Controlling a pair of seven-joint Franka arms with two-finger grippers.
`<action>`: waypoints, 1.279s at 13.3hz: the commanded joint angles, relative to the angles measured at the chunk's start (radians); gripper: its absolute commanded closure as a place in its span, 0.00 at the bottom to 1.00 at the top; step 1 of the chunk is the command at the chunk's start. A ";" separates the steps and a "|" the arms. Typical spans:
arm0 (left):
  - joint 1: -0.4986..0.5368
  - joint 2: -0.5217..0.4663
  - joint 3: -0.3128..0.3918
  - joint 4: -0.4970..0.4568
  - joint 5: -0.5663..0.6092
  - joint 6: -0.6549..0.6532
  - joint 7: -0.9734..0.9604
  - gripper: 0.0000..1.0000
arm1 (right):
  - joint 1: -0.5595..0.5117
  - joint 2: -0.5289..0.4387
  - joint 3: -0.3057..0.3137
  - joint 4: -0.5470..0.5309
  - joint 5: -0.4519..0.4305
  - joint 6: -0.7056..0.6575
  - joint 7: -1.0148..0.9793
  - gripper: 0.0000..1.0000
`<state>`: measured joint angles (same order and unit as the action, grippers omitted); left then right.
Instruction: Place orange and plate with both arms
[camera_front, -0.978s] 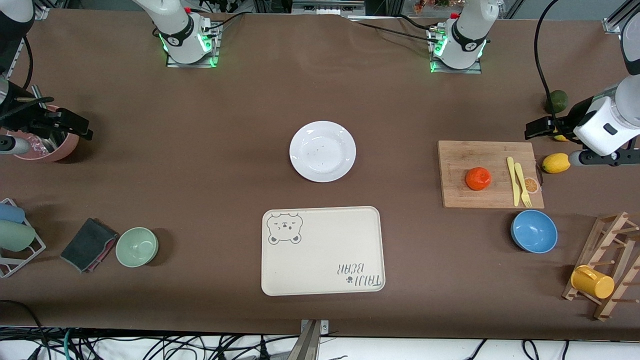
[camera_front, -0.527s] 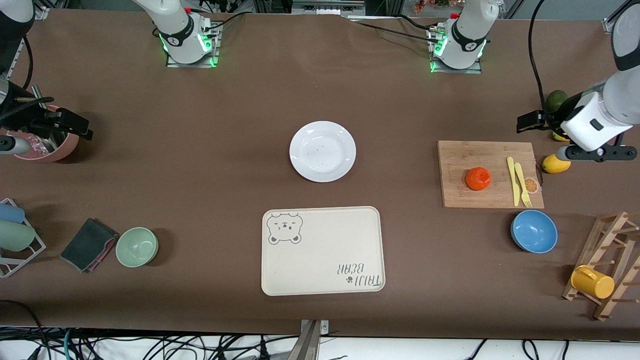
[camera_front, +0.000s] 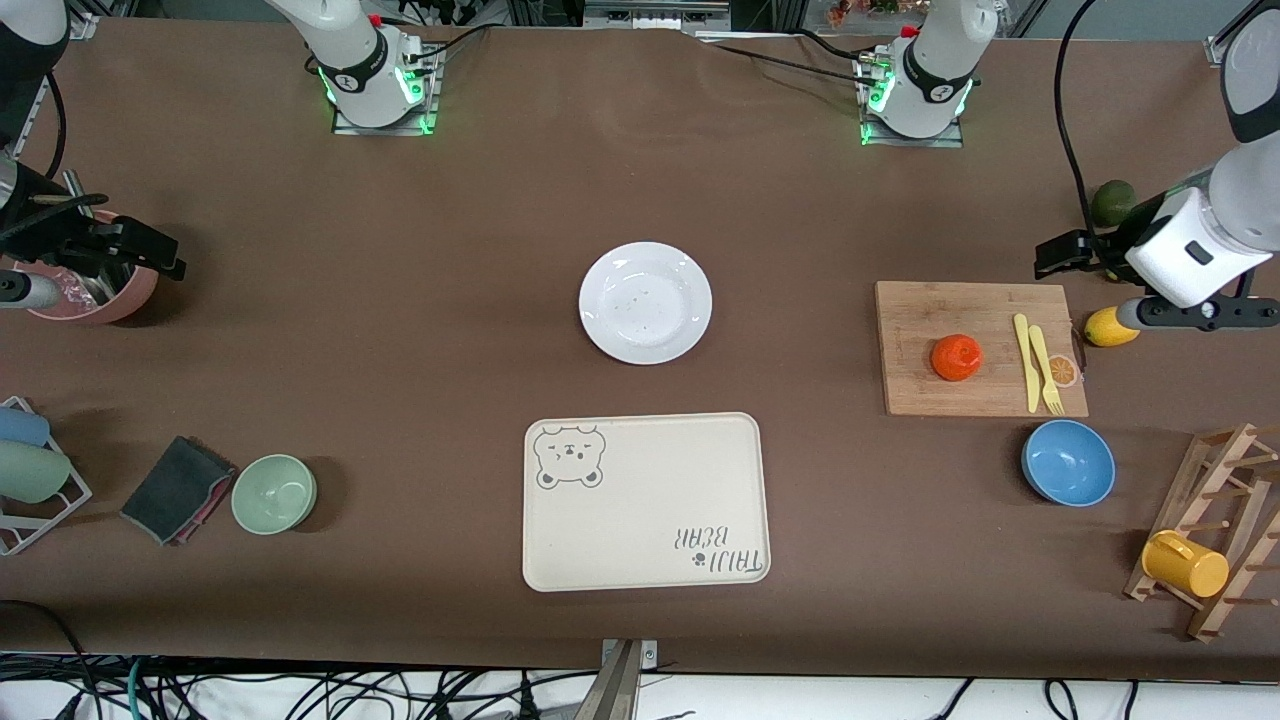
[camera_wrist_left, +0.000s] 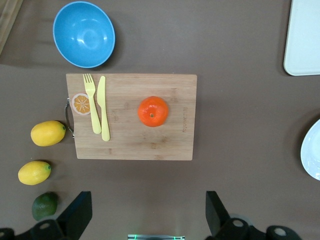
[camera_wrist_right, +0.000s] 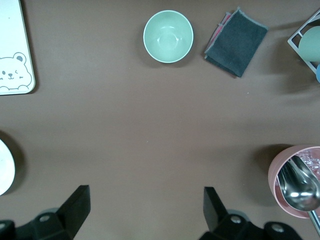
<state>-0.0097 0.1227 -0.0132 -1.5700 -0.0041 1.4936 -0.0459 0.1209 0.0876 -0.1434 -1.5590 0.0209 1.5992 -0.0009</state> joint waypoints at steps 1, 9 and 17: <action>0.017 -0.008 -0.011 0.019 -0.011 0.000 0.004 0.00 | -0.003 -0.009 0.005 -0.006 0.002 -0.007 0.006 0.00; 0.011 -0.005 -0.033 0.048 0.000 0.028 0.004 0.00 | -0.003 -0.011 0.005 -0.006 0.002 -0.007 0.007 0.00; 0.008 -0.018 -0.086 0.054 0.062 0.031 0.001 0.00 | -0.003 -0.011 0.005 -0.006 0.002 -0.007 0.007 0.00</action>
<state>-0.0022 0.1097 -0.0849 -1.5218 0.0296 1.5206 -0.0462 0.1210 0.0876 -0.1434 -1.5590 0.0209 1.5992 -0.0009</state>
